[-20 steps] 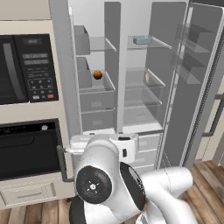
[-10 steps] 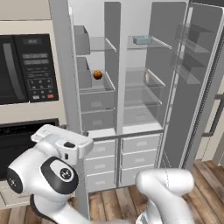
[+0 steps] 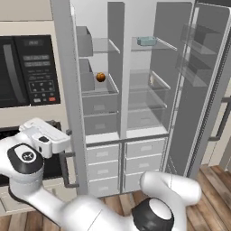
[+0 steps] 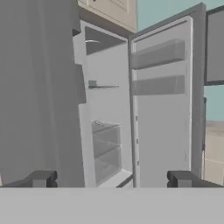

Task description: Pick up the frozen fish from the freezer, place it on any shelf in the fridge, and close the fridge and freezer doors when done.

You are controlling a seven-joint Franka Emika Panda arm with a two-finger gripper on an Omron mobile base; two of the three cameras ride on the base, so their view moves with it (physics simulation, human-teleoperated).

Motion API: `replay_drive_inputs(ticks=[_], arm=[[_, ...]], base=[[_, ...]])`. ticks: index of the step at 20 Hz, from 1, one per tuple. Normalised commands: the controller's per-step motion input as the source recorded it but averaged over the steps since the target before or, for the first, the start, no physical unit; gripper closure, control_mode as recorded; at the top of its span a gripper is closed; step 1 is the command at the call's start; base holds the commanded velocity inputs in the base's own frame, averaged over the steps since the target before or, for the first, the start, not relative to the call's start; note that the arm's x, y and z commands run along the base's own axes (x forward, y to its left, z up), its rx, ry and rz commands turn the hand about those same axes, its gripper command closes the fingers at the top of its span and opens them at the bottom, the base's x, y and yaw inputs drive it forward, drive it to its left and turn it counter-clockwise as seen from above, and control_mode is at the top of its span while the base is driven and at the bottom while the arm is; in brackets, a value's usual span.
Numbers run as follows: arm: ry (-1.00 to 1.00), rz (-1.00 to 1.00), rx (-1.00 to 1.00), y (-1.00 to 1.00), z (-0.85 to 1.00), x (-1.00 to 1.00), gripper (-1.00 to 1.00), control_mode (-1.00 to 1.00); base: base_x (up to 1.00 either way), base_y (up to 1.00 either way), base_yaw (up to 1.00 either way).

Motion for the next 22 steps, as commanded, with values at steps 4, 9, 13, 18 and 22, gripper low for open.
replay_drive_inputs(ticks=[4, 9, 13, 18, 22], arm=[[0.0, 0.0, 0.02, 0.0, -0.34, 0.67, -1.0, -1.0], [0.0, 0.0, 0.0, 0.01, -0.2, 0.8, -1.0, -1.0], [0.0, 0.0, 0.0, 0.09, -0.24, 0.87, -1.0, -1.0], [0.0, 0.0, 0.0, 0.12, -0.21, 0.89, -1.0, -1.0], [0.0, 0.02, 0.0, -0.36, -0.01, 0.31, -1.0, -1.0]], base=[[0.0, 0.0, 0.0], [0.0, 0.0, 0.0], [0.0, 0.0, 0.0], [0.0, 0.0, 0.0], [0.0, 0.0, 0.0]])
